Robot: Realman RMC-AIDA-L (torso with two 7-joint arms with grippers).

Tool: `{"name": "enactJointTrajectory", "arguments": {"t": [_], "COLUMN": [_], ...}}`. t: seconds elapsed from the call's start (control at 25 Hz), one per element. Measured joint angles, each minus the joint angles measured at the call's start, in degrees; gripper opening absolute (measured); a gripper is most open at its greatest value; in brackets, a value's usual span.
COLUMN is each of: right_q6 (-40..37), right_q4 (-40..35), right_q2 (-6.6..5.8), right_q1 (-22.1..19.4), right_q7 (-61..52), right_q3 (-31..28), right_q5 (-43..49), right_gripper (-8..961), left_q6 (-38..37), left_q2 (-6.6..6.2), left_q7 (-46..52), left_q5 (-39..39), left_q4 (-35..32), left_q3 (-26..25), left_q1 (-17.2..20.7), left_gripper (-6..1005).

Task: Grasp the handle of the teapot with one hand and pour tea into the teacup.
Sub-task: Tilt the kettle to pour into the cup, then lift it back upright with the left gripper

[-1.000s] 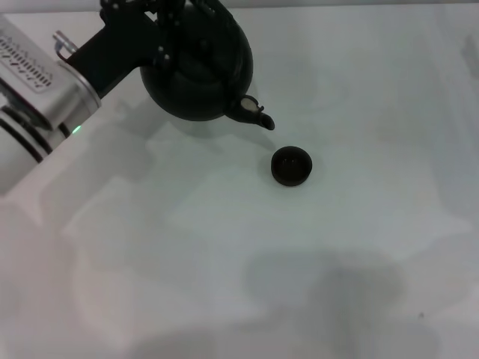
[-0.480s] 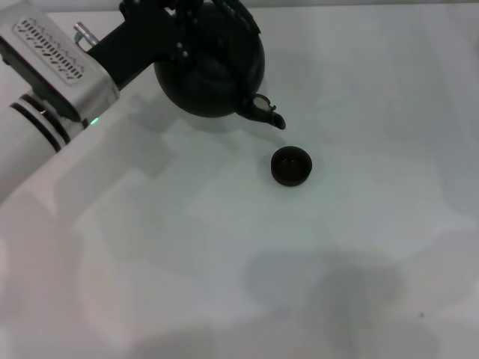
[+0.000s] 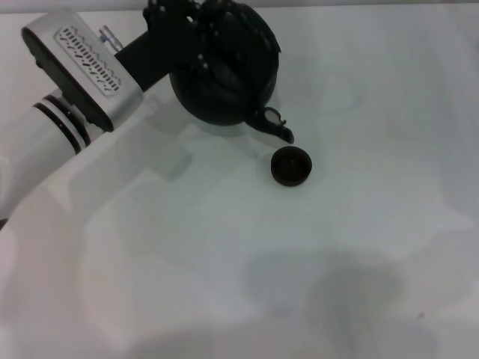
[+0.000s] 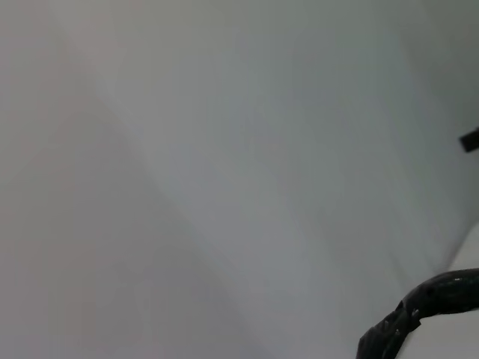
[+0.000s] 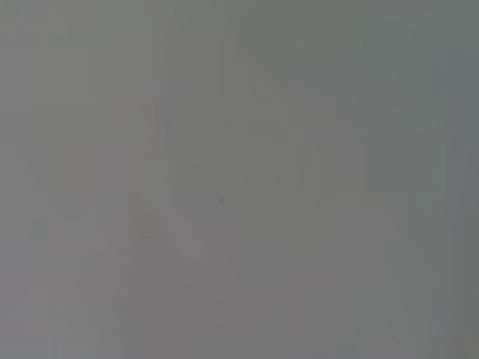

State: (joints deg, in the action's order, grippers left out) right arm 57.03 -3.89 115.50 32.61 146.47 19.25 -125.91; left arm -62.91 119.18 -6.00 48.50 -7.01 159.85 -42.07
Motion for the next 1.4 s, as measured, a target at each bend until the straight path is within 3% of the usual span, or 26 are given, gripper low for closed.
{"name": "enactJointTrajectory", "arguments": {"t": [1.4], "right_q6": [0.1], "right_q4": [-0.1], "right_q2": [-0.02], "right_q1": [-0.1], "right_q7": [-0.7], "right_q3": [0.0], "right_q5": [-1.3], "right_gripper": [845], "left_q6": [0.2], "left_q2": [-0.01], "left_q7": [-5.8], "left_q5": [-1.8], "left_q4": [-0.3], "left_q3": [0.0], "left_q1": [-1.6], "left_gripper": [98]}}
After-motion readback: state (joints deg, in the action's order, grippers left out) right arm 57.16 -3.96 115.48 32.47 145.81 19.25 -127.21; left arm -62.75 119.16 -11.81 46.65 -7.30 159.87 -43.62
